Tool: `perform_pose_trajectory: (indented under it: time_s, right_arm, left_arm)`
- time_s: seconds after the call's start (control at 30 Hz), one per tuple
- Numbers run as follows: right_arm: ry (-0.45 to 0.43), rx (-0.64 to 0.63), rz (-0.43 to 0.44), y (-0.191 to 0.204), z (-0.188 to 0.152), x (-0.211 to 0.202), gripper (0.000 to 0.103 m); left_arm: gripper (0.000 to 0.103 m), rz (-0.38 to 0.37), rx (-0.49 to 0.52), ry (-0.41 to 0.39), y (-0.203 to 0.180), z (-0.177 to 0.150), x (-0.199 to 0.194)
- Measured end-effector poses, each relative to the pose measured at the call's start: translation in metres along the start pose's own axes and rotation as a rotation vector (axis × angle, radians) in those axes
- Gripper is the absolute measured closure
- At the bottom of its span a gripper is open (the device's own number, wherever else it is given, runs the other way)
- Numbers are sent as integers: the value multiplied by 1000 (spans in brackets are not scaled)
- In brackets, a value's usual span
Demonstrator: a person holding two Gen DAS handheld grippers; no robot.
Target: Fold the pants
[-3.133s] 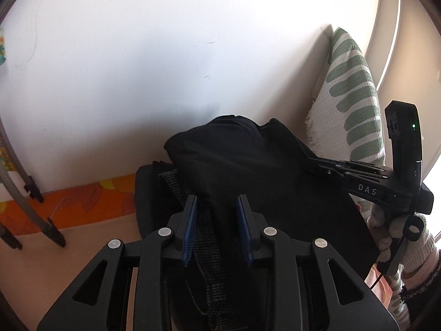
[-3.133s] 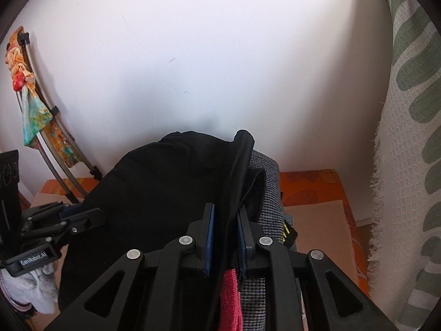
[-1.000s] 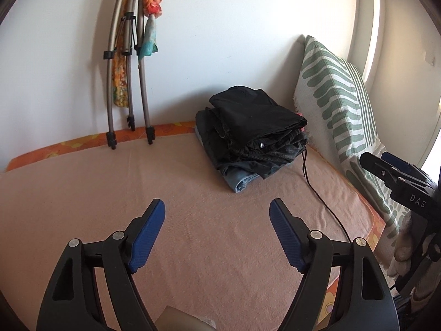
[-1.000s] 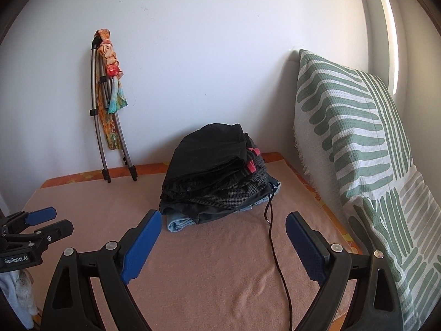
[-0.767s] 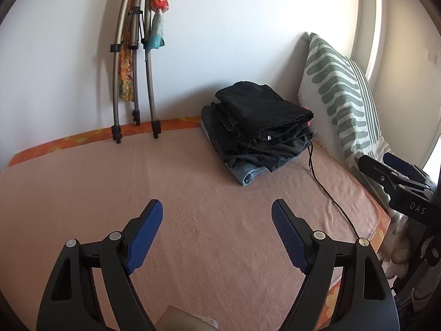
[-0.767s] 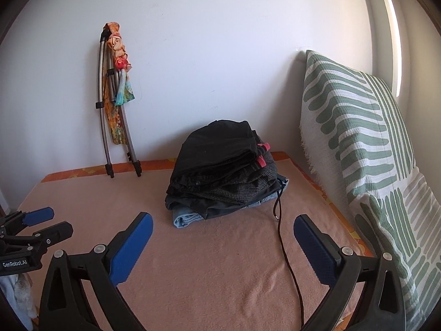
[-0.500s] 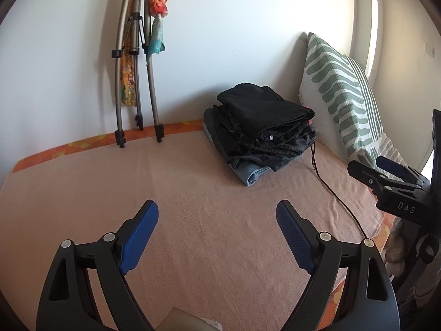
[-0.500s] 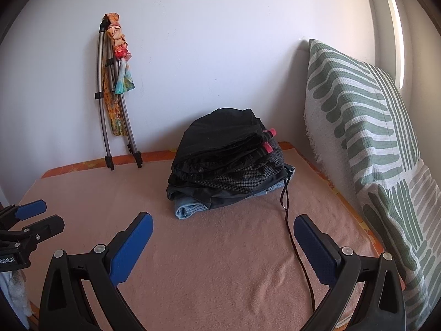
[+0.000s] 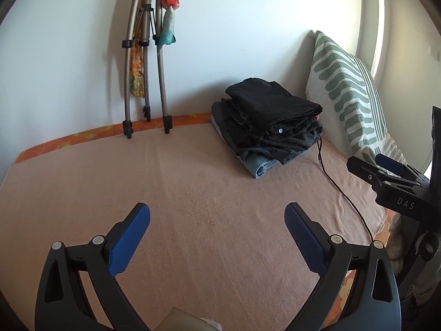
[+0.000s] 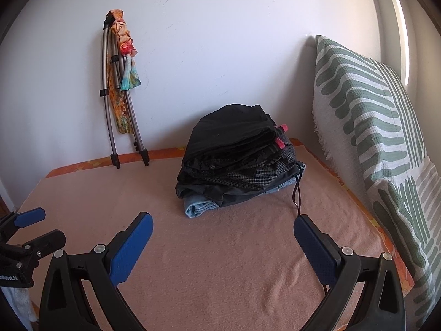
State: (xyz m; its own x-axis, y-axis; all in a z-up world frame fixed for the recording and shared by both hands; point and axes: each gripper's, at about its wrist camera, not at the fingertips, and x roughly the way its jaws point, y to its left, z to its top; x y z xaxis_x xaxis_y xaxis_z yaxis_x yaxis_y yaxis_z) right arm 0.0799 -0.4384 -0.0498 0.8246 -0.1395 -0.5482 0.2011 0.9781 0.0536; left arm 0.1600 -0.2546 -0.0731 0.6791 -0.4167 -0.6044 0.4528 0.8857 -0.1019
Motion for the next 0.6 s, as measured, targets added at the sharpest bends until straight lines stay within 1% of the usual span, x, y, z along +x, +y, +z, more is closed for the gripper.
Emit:
perform_pose_trajectory:
  time_s: [0.17,0.6]
  right_arm:
    - [3,2,-5,-1,-2,0,0]
    - [5,5,-2,0,-2,0,0]
  left_arm:
    - [5,-3,-20,-4,5,0,-3]
    - [5,-8,-5,-2,3,-2,-4]
